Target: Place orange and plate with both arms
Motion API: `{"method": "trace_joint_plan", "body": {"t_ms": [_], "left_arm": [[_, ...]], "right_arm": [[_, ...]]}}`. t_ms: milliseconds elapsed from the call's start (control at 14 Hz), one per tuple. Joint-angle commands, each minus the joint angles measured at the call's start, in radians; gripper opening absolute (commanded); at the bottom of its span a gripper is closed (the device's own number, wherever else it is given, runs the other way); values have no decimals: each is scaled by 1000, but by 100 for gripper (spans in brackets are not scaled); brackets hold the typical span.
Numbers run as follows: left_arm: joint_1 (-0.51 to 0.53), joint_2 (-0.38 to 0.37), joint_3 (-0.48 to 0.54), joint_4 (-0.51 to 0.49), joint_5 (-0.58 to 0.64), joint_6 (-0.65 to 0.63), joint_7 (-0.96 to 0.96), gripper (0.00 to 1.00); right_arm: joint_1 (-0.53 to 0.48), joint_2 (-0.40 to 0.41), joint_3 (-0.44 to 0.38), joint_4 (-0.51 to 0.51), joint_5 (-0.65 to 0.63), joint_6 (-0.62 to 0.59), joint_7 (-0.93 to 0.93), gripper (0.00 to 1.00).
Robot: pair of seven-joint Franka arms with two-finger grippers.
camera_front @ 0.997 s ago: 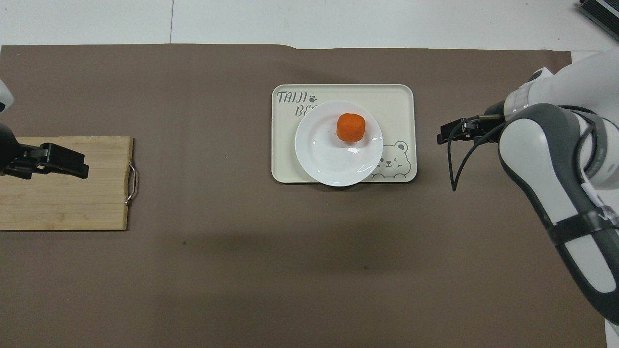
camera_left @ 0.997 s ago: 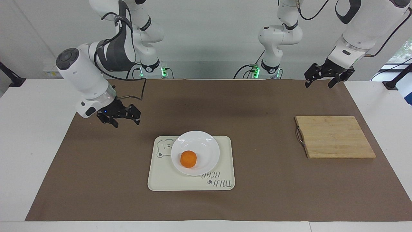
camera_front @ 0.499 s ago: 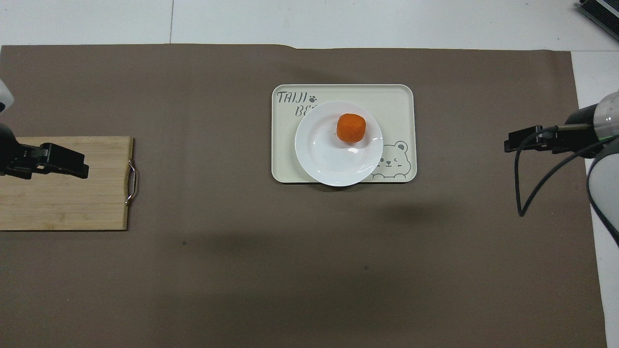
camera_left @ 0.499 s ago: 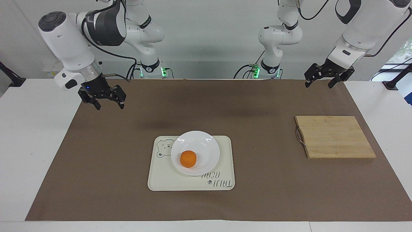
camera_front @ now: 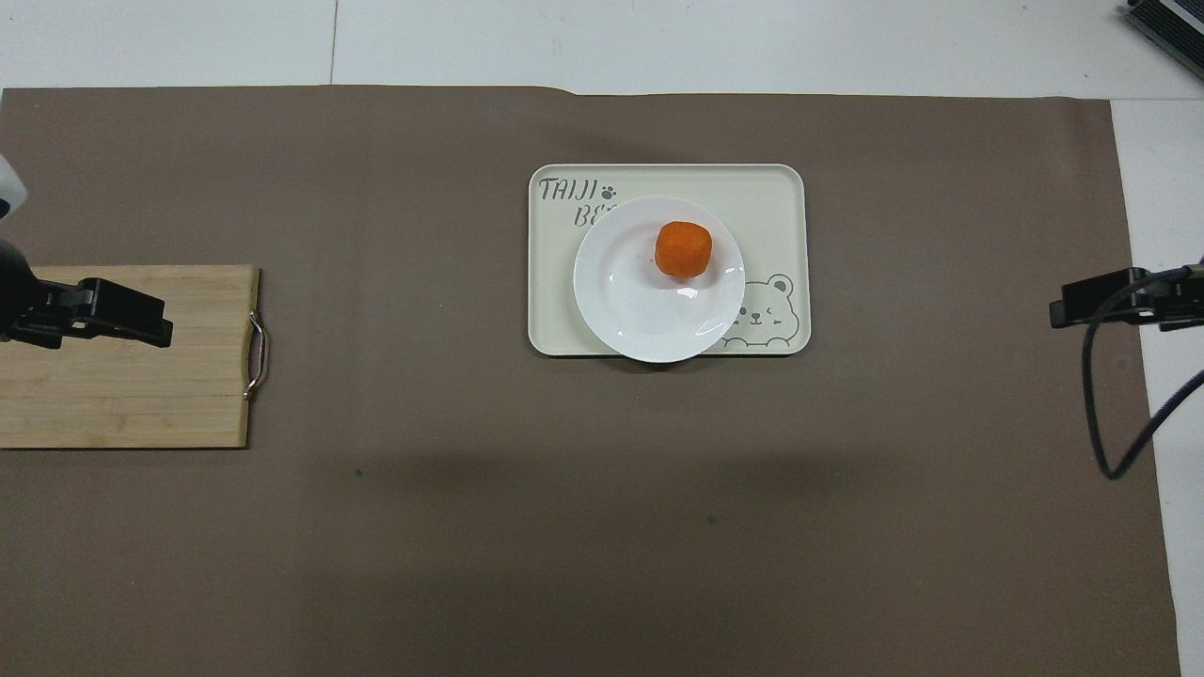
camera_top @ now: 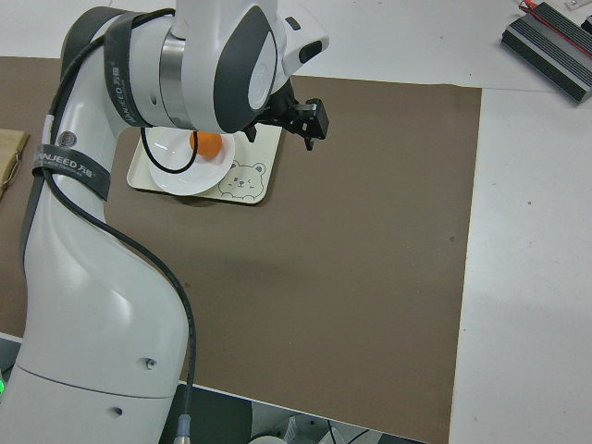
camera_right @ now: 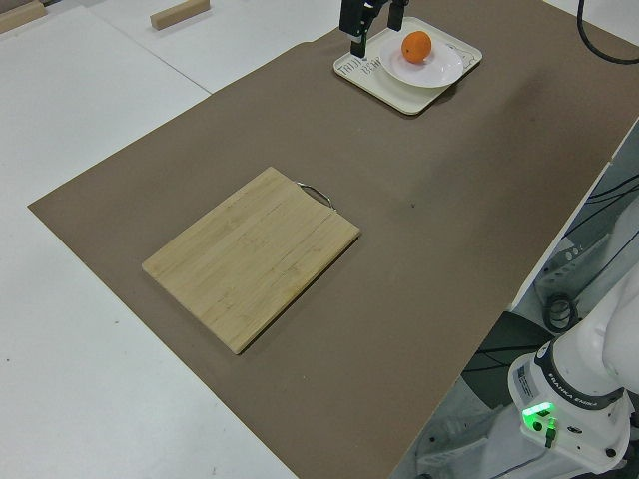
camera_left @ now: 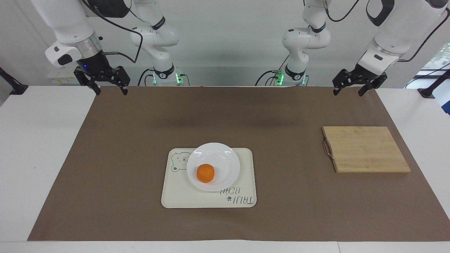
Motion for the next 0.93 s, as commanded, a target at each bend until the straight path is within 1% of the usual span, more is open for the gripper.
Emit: {"method": "trace_joint_plan", "body": {"t_ms": [0,142,285,356,427,641,855], "left_arm": [[12,-16,-10,-7,17,-13,9,100],[12,-16,-10,-7,17,-13,9,100],[14,-16,-10,-7,17,-13,9,100],[12,-16,-10,-7,17,-13,9,100],[12,-16,-10,-7,17,-13,9,100],[12,-16,-10,-7,17,-13,9,100],[12,-16,-10,-7,17,-13,9,100]], "right_arm": [[0,-26,2,39,-41,-55,26,100],[2,-41,11,27,-44,-50,29,100],[2,-88,19,-59,-40,-12,47,100],[11,-108,19,-90,-40,31,49,100],[17,-113,21,-105,-38,34,53,100],[14,-122,19,-124,-21,31,66,100],[14,-122,19,-118,-21,16,49,100]]}}
